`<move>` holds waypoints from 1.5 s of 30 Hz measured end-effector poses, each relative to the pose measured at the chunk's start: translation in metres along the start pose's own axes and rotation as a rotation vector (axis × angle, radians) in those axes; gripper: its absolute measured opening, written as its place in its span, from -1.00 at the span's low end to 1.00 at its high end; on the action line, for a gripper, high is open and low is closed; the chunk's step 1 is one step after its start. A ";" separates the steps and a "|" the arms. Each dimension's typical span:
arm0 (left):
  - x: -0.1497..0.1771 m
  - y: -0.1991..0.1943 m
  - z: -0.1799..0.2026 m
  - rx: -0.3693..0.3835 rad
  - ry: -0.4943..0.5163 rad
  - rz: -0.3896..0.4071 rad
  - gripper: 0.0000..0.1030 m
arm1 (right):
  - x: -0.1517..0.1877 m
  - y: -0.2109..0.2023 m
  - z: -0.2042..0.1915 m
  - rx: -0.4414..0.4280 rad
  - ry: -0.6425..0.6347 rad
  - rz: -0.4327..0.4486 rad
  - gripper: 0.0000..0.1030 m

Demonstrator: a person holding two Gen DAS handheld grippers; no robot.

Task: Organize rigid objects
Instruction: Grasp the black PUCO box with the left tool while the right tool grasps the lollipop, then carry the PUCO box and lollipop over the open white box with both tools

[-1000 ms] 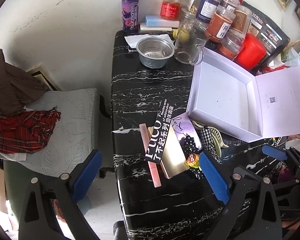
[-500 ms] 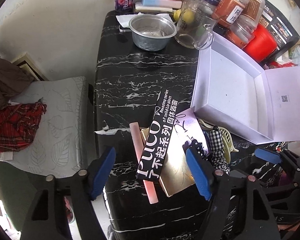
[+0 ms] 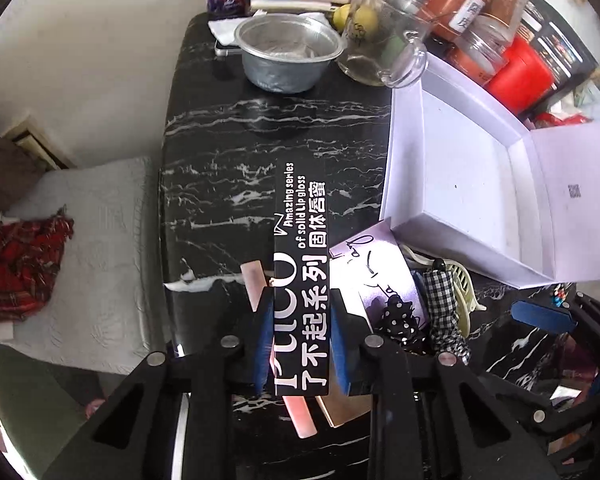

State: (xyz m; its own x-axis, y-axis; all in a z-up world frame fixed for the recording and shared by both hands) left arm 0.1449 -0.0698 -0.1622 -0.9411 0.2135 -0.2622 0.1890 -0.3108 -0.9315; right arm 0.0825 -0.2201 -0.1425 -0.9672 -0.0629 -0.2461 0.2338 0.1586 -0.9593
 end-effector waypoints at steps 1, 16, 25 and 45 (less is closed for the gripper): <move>0.001 -0.003 0.000 0.001 -0.001 0.003 -0.51 | 0.001 0.000 -0.002 -0.004 -0.008 0.000 0.50; 0.033 -0.027 -0.017 -0.023 -0.050 -0.027 -0.51 | 0.006 0.021 -0.039 -0.095 -0.113 -0.053 -0.19; 0.044 -0.036 -0.023 -0.030 -0.069 -0.021 -0.51 | 0.010 0.034 -0.048 -0.083 -0.129 -0.070 -0.61; 0.056 -0.087 -0.002 -0.017 -0.047 0.069 -0.51 | 0.017 -0.013 -0.057 -0.086 -0.117 0.039 -0.62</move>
State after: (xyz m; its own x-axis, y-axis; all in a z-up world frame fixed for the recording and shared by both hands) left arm 0.0758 -0.0289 -0.0966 -0.9376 0.1484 -0.3144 0.2584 -0.3079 -0.9157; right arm 0.0570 -0.1669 -0.1265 -0.9383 -0.1686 -0.3020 0.2566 0.2464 -0.9346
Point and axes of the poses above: each gripper's, at about its wrist camera, not at the fingertips, and y roughly the way its jaws point, z to its right, x to its underside, the point moved 1 cm from there along y, roughly the way its jaws point, and after that the axes turned 5 degrees about x, right-handed, at the moved point
